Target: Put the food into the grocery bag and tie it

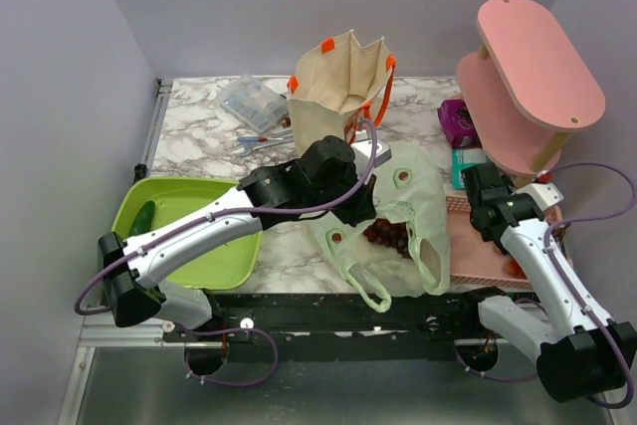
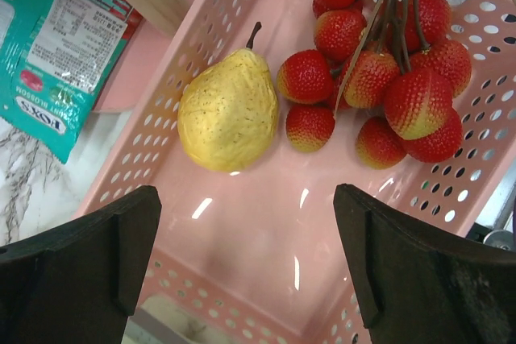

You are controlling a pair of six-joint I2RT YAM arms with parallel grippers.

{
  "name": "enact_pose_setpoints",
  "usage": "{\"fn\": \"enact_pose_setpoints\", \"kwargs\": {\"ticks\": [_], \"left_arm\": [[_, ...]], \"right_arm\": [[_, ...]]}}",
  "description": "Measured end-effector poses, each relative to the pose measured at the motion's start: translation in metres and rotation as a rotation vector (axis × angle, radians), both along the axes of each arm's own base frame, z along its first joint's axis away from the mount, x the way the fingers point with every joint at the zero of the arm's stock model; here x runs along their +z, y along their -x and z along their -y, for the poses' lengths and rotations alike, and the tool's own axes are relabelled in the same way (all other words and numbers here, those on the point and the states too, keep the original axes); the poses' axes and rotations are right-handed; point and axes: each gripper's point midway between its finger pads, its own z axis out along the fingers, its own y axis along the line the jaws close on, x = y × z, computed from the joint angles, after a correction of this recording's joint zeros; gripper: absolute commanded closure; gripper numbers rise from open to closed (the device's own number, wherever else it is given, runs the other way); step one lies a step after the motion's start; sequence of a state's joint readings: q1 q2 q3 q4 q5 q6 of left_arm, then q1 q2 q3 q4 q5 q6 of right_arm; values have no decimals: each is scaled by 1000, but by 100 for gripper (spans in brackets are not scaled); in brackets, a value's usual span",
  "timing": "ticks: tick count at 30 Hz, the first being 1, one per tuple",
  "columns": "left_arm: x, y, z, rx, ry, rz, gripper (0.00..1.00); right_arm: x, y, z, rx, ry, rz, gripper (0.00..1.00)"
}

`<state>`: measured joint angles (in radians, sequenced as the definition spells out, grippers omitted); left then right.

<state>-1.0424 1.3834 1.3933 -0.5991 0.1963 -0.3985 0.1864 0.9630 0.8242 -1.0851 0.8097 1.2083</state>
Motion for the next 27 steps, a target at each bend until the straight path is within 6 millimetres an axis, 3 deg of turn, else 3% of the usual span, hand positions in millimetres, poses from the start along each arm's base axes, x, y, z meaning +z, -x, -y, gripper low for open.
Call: {"fn": "enact_pose_setpoints", "kwargs": {"ticks": [12,21,27], "left_arm": [[9,6,-10,3,11,2,100],[11,9,-15,7,-8,-17,100],[23,10,-15,9,1,-15,100]], "right_arm": [[-6,0,20,-102,117,30,0],[19,10,44,-230,261,66,0],[23,17,66,-307,377,20,0]]}}
